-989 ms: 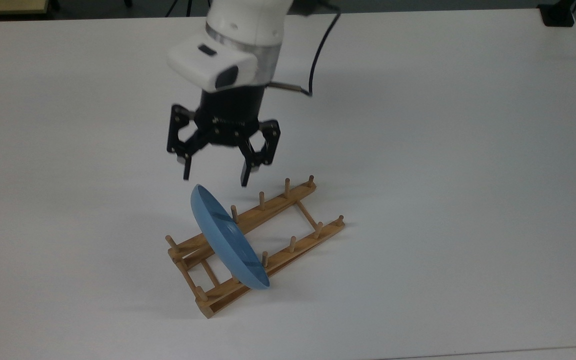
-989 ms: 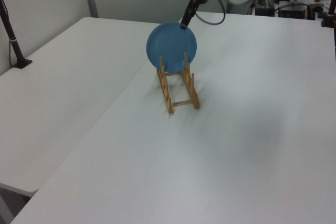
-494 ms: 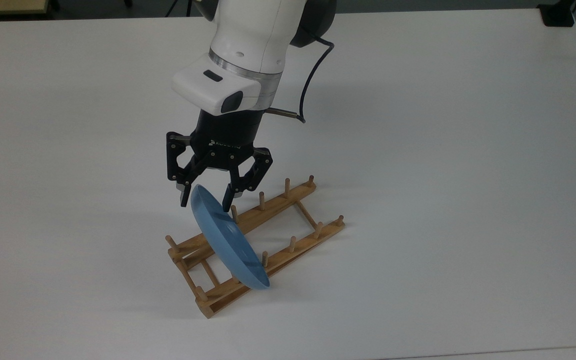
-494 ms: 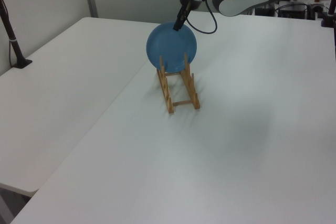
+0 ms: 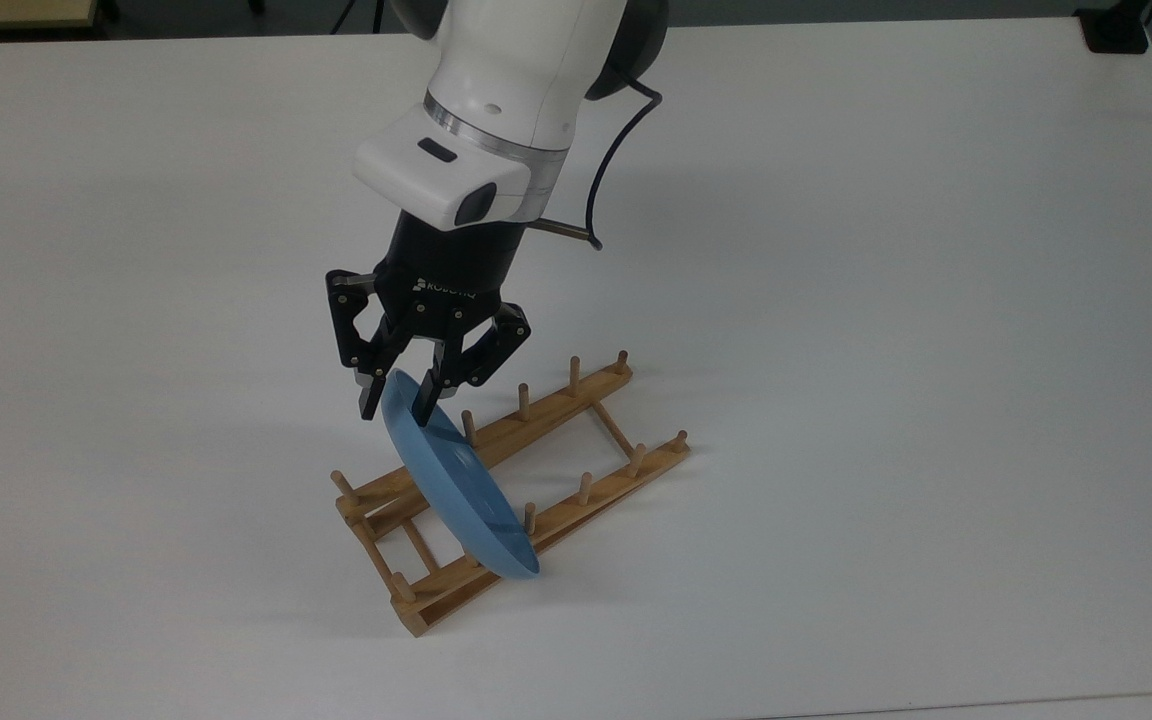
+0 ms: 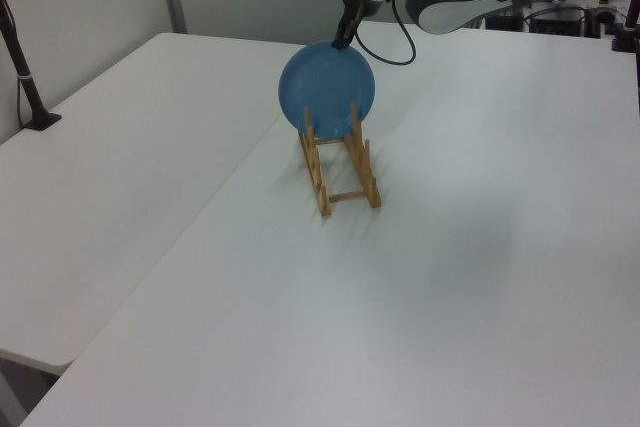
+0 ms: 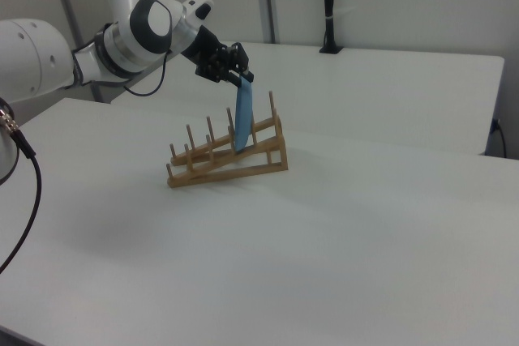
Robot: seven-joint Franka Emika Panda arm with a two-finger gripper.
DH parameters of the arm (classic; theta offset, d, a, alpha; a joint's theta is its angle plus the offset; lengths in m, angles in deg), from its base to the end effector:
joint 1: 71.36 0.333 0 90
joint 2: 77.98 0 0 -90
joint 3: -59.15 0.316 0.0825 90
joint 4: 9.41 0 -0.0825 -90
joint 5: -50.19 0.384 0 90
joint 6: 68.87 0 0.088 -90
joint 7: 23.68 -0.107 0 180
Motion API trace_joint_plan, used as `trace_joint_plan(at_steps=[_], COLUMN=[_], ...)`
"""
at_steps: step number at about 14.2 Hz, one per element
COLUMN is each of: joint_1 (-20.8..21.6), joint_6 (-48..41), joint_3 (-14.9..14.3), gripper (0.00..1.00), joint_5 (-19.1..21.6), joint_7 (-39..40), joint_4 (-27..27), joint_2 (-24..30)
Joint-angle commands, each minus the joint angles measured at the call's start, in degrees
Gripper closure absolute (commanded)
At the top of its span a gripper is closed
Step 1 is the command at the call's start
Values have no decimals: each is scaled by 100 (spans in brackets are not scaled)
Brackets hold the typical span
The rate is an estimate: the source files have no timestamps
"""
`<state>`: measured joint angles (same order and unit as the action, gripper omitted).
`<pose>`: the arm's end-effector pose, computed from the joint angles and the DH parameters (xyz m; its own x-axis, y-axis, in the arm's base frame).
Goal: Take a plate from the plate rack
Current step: 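Close the gripper on the blue plate's rim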
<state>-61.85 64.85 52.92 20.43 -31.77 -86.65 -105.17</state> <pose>0.7376 0.0519 0.5144 0.8386 0.2990 0.4553 0.0631 -0.8836 0.4640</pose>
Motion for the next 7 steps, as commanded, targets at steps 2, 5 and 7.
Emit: trace_joint_plan(at_steps=[2, 5, 7], joint_1=[121, 138, 138], joint_6=[119, 119, 119], joint_3=[-160, -160, -160], gripper=[63, 73, 85], joint_5=[-178, -214, -214], joint_7=[54, 45, 36], joint_4=[-11, -11, -11], joint_2=[-84, -102, -102])
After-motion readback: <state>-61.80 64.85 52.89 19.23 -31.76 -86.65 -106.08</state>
